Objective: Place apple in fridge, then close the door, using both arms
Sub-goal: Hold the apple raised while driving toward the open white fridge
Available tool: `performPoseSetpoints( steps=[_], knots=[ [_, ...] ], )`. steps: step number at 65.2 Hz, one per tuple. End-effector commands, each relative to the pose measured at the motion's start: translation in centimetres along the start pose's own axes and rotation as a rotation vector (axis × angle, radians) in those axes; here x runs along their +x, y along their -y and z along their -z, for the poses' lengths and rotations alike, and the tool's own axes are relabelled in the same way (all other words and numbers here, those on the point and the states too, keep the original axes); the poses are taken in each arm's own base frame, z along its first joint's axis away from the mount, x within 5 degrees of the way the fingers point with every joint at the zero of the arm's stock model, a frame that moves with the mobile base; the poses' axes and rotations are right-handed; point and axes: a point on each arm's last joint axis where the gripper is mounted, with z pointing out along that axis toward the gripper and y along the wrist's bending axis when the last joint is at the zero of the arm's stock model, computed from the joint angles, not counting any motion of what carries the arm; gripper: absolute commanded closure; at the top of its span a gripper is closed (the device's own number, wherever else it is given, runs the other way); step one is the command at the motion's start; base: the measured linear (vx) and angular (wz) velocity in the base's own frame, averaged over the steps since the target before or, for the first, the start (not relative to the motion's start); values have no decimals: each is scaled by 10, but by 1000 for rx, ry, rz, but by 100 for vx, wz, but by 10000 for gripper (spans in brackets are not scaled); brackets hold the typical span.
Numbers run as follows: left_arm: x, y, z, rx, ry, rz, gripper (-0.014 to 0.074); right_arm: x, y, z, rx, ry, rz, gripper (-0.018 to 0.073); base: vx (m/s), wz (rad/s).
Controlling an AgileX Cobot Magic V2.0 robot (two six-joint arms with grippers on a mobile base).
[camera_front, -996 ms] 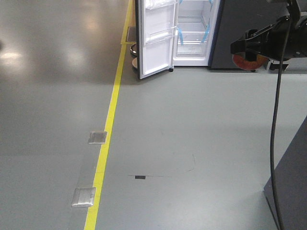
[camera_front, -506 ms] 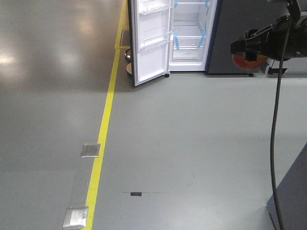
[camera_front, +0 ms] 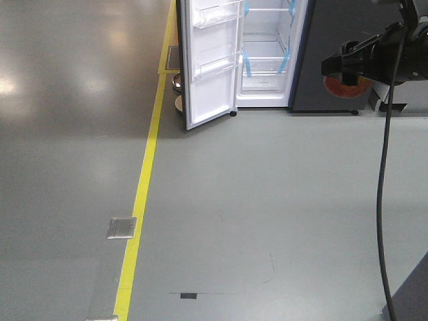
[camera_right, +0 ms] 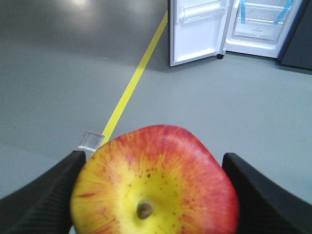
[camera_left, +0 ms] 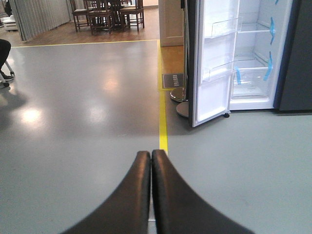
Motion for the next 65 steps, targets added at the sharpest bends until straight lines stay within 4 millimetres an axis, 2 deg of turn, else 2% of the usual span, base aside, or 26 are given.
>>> performPoseSetpoints(
  steps=[1,65],
  knots=[
    [3,1,-1,17,54,5,602,-22,-3,23,25,135,8,391,22,-2],
    [3,1,-1,17,54,5,602,-22,-3,23,25,135,9,391,22,3]
  ],
)
